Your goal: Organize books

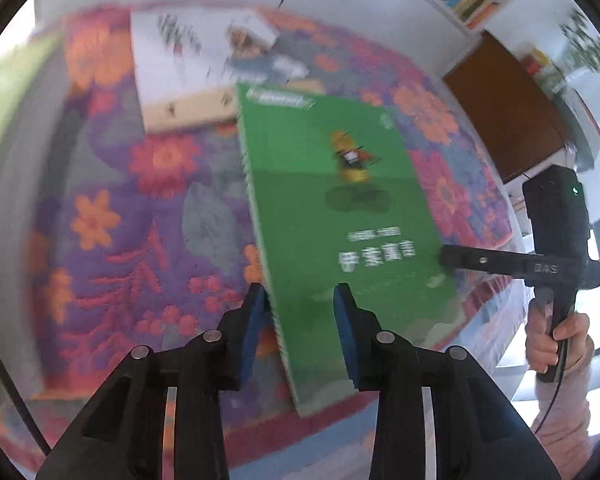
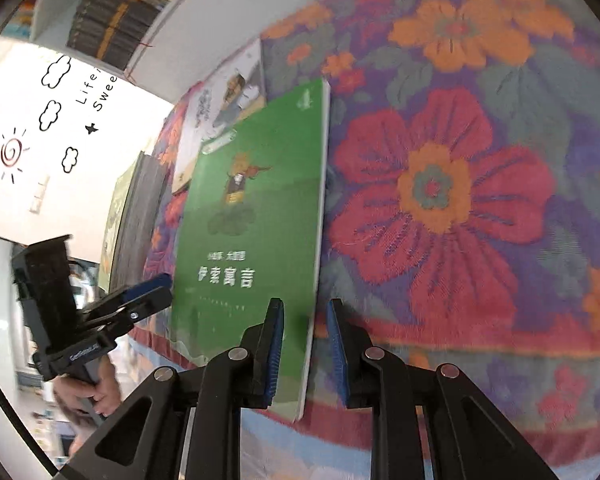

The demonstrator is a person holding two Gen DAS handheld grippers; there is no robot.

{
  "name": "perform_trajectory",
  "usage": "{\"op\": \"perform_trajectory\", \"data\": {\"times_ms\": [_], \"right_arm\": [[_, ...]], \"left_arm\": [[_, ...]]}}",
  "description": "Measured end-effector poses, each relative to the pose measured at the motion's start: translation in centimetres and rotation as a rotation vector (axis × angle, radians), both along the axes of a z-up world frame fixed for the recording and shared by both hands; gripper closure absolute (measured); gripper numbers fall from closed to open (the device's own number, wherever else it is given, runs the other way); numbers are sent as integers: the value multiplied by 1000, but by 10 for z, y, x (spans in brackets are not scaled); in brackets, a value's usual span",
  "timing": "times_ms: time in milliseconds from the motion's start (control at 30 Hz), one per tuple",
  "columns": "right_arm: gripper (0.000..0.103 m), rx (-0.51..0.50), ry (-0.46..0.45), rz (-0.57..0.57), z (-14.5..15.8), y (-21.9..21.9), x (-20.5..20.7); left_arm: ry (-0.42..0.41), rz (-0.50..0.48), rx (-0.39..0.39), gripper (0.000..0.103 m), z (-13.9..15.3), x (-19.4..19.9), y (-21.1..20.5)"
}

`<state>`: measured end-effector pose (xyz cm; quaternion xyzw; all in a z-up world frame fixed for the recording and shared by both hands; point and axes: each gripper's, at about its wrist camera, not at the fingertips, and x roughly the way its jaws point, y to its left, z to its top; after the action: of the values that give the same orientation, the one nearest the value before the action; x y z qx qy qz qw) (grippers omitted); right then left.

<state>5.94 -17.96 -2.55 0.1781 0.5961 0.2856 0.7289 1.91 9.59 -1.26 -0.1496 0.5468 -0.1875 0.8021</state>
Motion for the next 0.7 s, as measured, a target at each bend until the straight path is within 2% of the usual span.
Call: {"op": "perform_trajectory", "data": {"times_ms": [33,167,267,467,533,700], "right_arm": [[82,37,2,-5,-3,-1,2],[82,144,38,-3,-14,-6,18],[83,188,58,1,-19,-8,27],[85,142,19,28,-14,-5,34],[89,118,13,2,-12,0,37],[87,49,-10,-20,-5,7,35]], "left_arm": [[-22,7,-17,75,1,0,2],[2,5,-84,75,-4,15,10],[6,2,-99,75,-4,25,9],[-67,14,-49,75,-3,35,4],[-75,16,-37,75,-2,36,3],[-70,9,27,75,2,38,-5]]}}
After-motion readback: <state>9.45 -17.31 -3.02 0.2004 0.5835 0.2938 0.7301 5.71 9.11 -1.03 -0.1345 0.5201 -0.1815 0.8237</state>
